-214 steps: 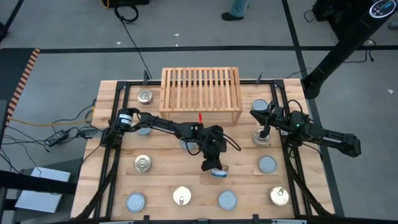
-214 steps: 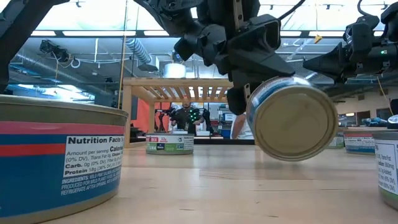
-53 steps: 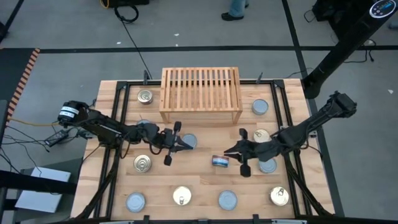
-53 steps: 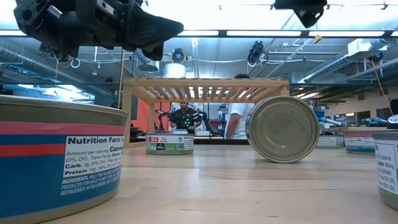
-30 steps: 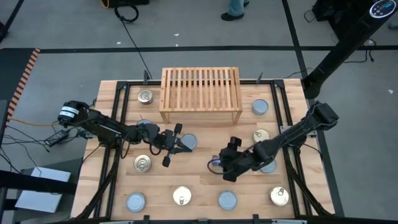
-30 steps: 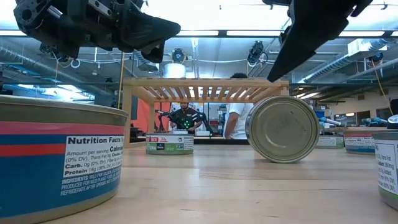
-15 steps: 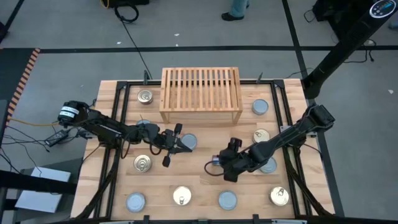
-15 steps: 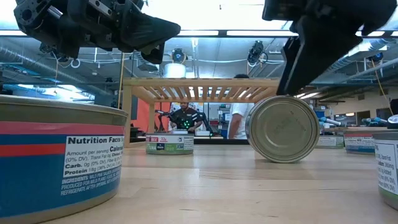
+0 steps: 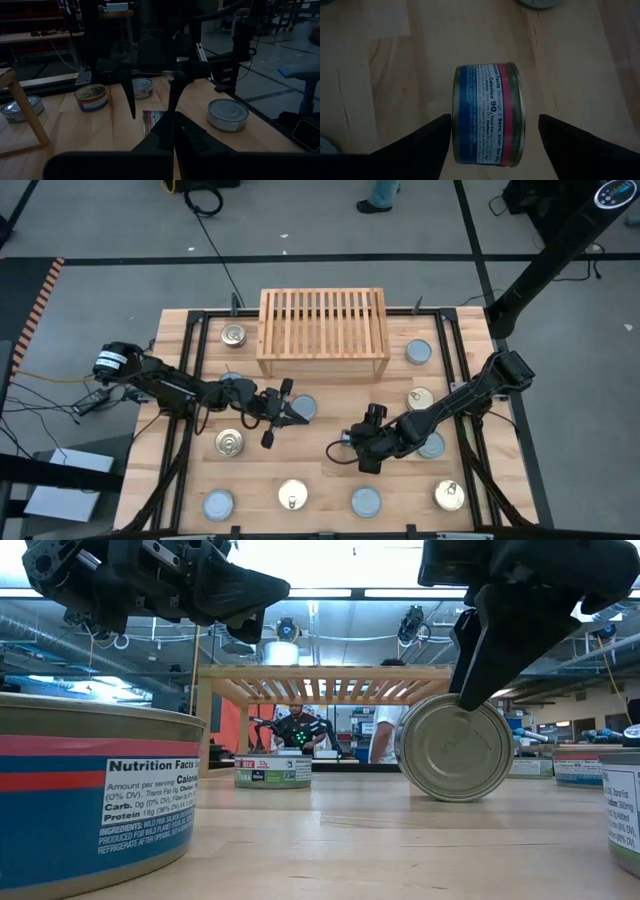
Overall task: Stack canned seafood by type on shelf
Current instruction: Put the blue tuna can on the shelf
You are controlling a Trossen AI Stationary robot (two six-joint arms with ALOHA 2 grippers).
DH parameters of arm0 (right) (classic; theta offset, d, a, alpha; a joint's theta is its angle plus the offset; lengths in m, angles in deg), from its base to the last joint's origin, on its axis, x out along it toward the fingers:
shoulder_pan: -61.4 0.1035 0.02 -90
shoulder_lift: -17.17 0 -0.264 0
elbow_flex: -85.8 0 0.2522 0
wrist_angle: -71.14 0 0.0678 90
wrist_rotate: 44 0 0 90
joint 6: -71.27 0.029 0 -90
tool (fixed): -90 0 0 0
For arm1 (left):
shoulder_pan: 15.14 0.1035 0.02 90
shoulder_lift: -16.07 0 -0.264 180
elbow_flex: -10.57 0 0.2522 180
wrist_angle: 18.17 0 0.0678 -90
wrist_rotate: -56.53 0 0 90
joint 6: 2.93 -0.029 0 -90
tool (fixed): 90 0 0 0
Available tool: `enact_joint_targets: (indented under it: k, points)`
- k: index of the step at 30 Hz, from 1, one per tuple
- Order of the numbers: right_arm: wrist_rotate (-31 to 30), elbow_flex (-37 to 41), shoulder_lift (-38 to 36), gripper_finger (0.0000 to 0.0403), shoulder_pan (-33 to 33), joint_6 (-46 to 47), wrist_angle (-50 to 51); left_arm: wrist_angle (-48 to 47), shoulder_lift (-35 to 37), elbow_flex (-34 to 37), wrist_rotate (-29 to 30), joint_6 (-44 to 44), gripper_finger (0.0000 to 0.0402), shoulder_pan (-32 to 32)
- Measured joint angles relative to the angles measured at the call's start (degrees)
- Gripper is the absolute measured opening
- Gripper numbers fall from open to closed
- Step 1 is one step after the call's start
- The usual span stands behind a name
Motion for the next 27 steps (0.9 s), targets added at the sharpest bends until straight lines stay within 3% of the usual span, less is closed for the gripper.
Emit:
enact_joint_targets:
  k: [16, 27]
  points:
    - [2.23, -0.01, -0.07, 0.0224, -0.54, 0.02, -0.03, 0.0, 0.0, 0.0, 0.0, -0.02, 0.0008, 0.0]
    - [2.01, -0.01, -0.07, 0.0213, -1.09, -0.24, -0.07, 0.02, 0.0, 0.0, 0.0, 0.0, 0.0008, 0.0]
